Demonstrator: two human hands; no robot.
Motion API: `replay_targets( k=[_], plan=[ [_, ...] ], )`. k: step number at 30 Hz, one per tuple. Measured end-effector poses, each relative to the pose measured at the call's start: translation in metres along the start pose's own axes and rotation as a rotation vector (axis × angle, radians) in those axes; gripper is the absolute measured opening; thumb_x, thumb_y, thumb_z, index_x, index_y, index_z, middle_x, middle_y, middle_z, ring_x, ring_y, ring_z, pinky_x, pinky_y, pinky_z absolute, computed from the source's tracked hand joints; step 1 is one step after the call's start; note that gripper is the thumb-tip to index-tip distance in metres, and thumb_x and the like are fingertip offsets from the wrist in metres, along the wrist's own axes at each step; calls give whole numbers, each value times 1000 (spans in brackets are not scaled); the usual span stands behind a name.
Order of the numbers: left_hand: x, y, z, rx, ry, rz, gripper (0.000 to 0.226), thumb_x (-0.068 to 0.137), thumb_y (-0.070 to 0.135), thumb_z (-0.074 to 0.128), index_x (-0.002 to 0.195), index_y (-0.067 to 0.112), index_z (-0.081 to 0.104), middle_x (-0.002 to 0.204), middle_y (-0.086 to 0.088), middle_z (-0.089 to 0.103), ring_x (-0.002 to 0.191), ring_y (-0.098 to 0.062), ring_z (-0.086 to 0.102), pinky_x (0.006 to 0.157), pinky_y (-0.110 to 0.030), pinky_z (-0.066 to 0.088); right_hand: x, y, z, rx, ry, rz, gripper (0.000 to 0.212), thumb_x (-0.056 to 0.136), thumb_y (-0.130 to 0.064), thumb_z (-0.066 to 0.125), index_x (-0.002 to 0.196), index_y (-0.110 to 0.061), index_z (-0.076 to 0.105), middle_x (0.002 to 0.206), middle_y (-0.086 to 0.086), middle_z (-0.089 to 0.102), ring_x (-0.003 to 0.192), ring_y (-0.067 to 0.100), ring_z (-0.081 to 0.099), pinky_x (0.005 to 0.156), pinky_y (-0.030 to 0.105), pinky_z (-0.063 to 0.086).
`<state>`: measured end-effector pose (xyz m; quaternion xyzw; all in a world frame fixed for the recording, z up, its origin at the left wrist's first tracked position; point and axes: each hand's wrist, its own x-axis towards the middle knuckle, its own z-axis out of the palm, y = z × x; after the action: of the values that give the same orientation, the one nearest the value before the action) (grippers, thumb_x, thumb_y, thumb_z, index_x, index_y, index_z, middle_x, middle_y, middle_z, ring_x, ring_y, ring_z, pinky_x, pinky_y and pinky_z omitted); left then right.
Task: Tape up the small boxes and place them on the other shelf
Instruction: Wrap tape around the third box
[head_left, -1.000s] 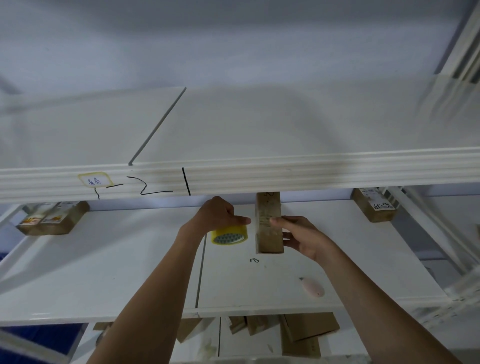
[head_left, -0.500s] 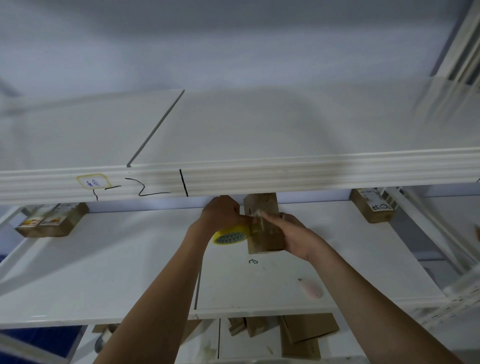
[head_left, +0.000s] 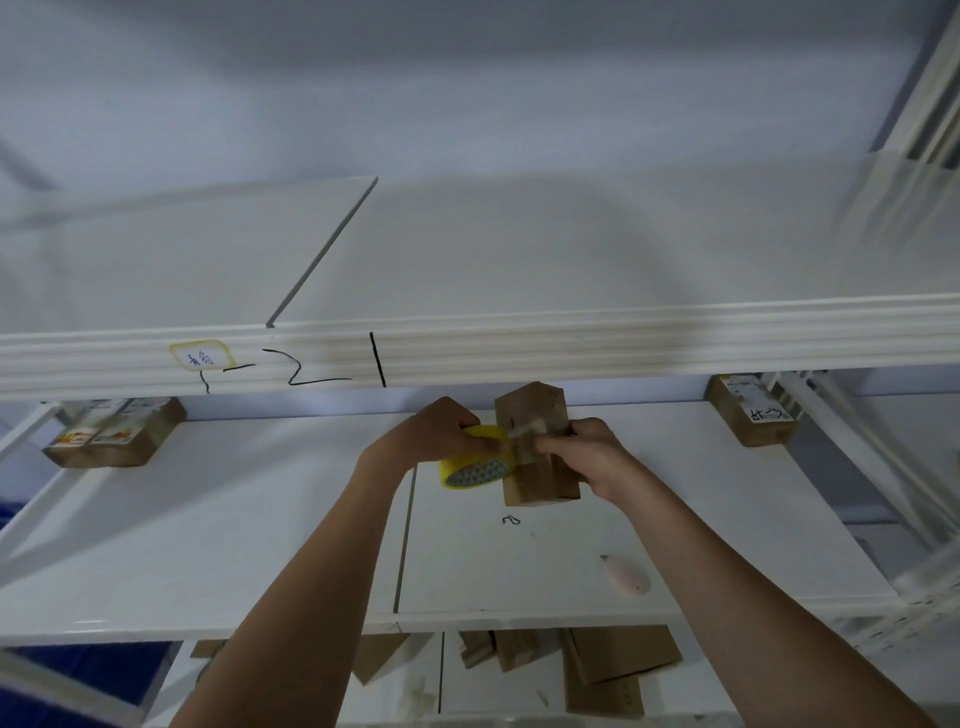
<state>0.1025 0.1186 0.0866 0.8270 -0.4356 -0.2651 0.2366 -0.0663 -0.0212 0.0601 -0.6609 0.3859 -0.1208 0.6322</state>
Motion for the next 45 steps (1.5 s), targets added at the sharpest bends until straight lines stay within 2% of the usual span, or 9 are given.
replay_targets(
  k=[6, 10, 14, 22, 27, 31, 35, 40, 45],
  plan=[
    [1, -7, -5, -9, 35, -6, 54, 71, 52, 84, 53, 21, 44, 51, 7, 36, 52, -11, 37, 53, -24, 28, -1, 1, -3, 10, -53, 29, 30, 79, -14, 81, 106, -9, 72, 101, 8, 76, 97, 24, 71, 92, 41, 58],
    [1, -18, -6, 164, 149, -100, 56, 66, 66, 80, 64, 16, 56, 63, 3, 55, 60, -10, 55, 57, -23, 42, -4, -5, -7, 93, -104, 23, 32, 78, -12, 83, 108, -8, 73, 98, 7, 78, 93, 23, 74, 78, 33, 59],
    [2, -18, -4, 175, 148, -98, 58, 68, 66, 79, 61, 17, 50, 62, 3, 51, 60, -10, 53, 57, -23, 38, -6, -5, -7, 123, -119, 16, 32, 78, -11, 84, 108, -9, 73, 97, 8, 78, 92, 23, 75, 76, 31, 59],
    [4, -18, -7, 21, 120, 5, 47, 80, 58, 75, 61, 19, 56, 62, 4, 52, 64, -13, 56, 58, -23, 40, -4, -4, -21, 143, -176, 11, 33, 79, -11, 81, 111, -9, 73, 103, 8, 77, 100, 25, 73, 87, 36, 58],
    [6, -17, -9, -15, 105, 27, 33, 85, 52, 72, 77, 20, 69, 80, 1, 64, 76, -13, 62, 63, -21, 46, -4, -5, -26, 163, -186, 6, 30, 81, -11, 80, 111, -8, 73, 104, 10, 77, 100, 25, 72, 89, 36, 58],
    [12, -20, -6, 0, 129, 0, 43, 82, 56, 73, 78, 13, 72, 76, 0, 64, 72, -13, 61, 61, -22, 46, -3, -6, -23, 194, -208, -10, 29, 82, -10, 79, 110, -8, 74, 104, 10, 77, 90, 20, 73, 89, 35, 58],
    [14, -18, -4, 38, 150, 0, 49, 82, 57, 73, 83, 8, 74, 79, -3, 65, 70, -11, 60, 60, -20, 45, -2, -4, -17, 224, -213, -22, 27, 85, -10, 76, 111, -8, 73, 103, 11, 77, 86, 19, 72, 82, 33, 57],
    [13, -14, -4, 6, 141, 7, 42, 80, 60, 72, 67, 21, 65, 73, 4, 61, 74, -12, 61, 62, -21, 45, -5, 0, -13, 366, -241, 53, 29, 93, -14, 65, 120, -5, 68, 116, 19, 72, 97, 26, 70, 83, 36, 57],
    [13, -12, -6, 6, 89, 52, 45, 80, 63, 71, 72, 19, 68, 77, 1, 63, 78, -15, 64, 67, -24, 48, -9, 4, -10, 471, -300, 95, 27, 98, -23, 54, 118, -11, 69, 110, 12, 74, 94, 23, 71, 84, 35, 53]
  ],
)
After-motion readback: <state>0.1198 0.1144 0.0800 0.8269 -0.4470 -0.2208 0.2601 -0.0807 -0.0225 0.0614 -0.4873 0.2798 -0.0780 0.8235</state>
